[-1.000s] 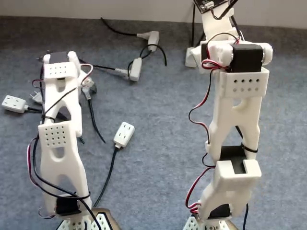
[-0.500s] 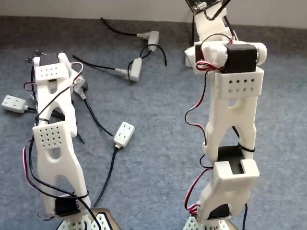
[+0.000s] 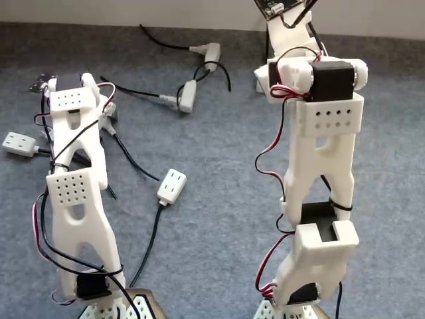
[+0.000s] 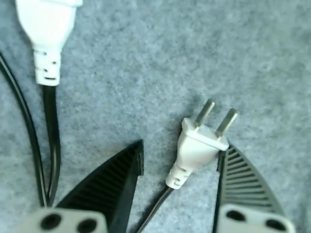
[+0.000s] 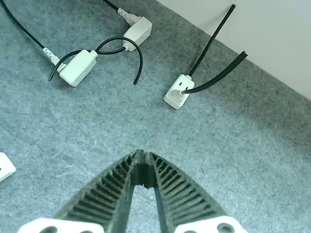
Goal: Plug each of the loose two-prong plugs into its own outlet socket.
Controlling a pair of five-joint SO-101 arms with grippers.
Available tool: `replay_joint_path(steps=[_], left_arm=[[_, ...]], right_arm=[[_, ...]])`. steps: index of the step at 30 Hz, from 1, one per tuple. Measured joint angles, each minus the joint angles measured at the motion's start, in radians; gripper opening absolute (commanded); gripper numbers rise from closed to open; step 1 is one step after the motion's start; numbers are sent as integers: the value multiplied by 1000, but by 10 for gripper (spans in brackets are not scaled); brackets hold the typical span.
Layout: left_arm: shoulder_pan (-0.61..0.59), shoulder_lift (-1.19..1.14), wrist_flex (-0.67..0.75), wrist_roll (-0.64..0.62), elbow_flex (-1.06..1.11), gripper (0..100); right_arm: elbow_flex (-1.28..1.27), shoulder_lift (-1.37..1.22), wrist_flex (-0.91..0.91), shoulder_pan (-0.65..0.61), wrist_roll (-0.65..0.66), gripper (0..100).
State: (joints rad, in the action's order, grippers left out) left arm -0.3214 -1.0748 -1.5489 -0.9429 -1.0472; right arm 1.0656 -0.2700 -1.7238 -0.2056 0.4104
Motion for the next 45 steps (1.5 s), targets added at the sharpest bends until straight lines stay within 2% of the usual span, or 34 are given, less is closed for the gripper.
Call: replay_joint_path(steps=[8,15,18,25,34,39,45], left_arm=[[20,0,31,-2,-6,37],[43,-3,23,9,-58,14],[91,-3,14,110,-101,14],[261,-3,-180,399,-264,13],[433,-3,-210,847,-270,13],[473,14,-213,895,-226,5],[560,276,-213,898,101,5]], right_arm=[[0,0,0,0,0,6],[0,0,0,0,0,6],[0,0,0,0,0,6],[0,0,0,0,0,6],[0,0,0,31,0,6],[0,0,6,74,0,6],[0,0,11,89,0,6]])
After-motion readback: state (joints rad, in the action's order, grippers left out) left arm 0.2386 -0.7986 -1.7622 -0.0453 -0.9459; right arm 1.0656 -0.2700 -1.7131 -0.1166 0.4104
